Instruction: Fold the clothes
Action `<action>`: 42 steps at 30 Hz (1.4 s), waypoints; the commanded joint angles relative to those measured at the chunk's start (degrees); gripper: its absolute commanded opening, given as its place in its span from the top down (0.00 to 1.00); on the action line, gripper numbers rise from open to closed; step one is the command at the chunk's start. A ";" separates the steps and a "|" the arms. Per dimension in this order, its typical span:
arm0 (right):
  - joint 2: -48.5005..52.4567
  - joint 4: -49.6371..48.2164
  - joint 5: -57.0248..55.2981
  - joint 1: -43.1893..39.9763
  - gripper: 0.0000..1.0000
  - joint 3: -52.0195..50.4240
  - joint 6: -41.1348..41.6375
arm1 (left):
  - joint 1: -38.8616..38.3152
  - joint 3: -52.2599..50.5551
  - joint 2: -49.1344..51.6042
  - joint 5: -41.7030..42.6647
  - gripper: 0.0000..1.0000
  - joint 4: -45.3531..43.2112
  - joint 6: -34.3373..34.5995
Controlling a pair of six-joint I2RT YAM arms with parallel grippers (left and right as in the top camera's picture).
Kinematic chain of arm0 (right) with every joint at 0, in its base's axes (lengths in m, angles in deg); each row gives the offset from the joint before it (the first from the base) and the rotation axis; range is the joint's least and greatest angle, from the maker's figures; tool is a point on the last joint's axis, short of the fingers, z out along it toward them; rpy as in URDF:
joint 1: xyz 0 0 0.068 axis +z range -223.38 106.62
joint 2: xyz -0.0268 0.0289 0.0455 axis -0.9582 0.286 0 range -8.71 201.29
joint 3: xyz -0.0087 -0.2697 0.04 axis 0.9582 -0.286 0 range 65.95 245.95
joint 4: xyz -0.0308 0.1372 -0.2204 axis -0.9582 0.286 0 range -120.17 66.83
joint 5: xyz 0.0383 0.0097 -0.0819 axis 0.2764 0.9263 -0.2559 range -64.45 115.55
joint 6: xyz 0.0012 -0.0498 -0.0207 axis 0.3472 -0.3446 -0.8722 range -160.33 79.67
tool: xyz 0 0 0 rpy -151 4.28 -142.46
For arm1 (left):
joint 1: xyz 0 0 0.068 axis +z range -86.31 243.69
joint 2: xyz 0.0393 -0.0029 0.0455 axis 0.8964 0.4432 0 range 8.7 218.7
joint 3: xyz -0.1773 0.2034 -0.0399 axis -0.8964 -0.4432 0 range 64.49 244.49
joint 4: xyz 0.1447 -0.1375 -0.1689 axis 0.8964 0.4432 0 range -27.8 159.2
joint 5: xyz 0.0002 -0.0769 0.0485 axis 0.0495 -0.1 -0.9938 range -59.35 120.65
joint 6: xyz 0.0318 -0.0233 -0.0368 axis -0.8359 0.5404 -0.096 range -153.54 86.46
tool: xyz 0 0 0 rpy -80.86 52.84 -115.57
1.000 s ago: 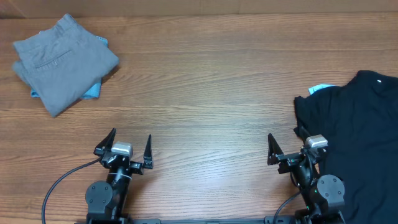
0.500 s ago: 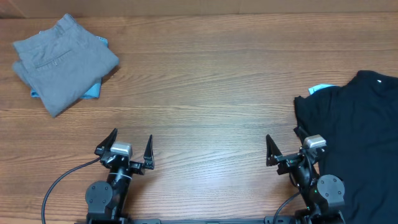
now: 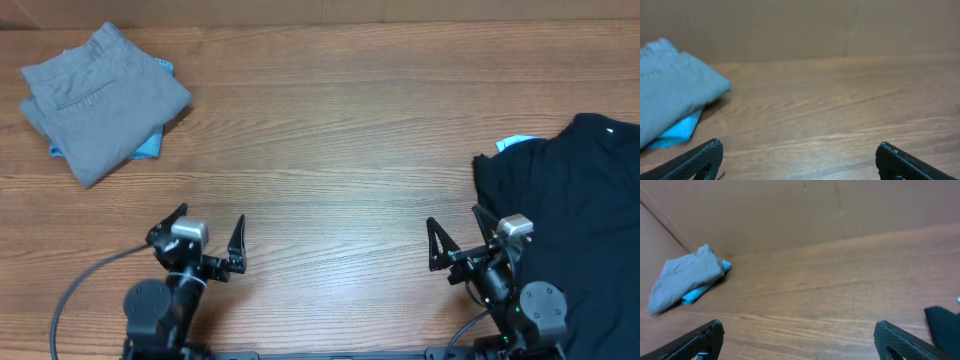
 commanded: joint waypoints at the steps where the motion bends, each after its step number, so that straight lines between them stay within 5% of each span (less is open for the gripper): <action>1: 4.70 2.54 0.81 -0.42 0.00 6.05 1.49 | 0.09 8.02 9.07 1.25 0.00 2.89 1.64; 19: 55.01 28.26 5.42 -0.42 0.00 42.12 1.22 | 0.09 49.90 53.72 7.10 0.00 35.08 1.64; 27: 68.26 30.34 18.34 -0.42 0.00 46.73 1.20 | 0.09 50.03 55.82 16.00 0.00 35.95 1.60; 42: 70.34 30.80 14.01 -3.28 0.00 46.80 1.05 | 0.09 50.36 55.87 24.24 0.00 34.07 1.60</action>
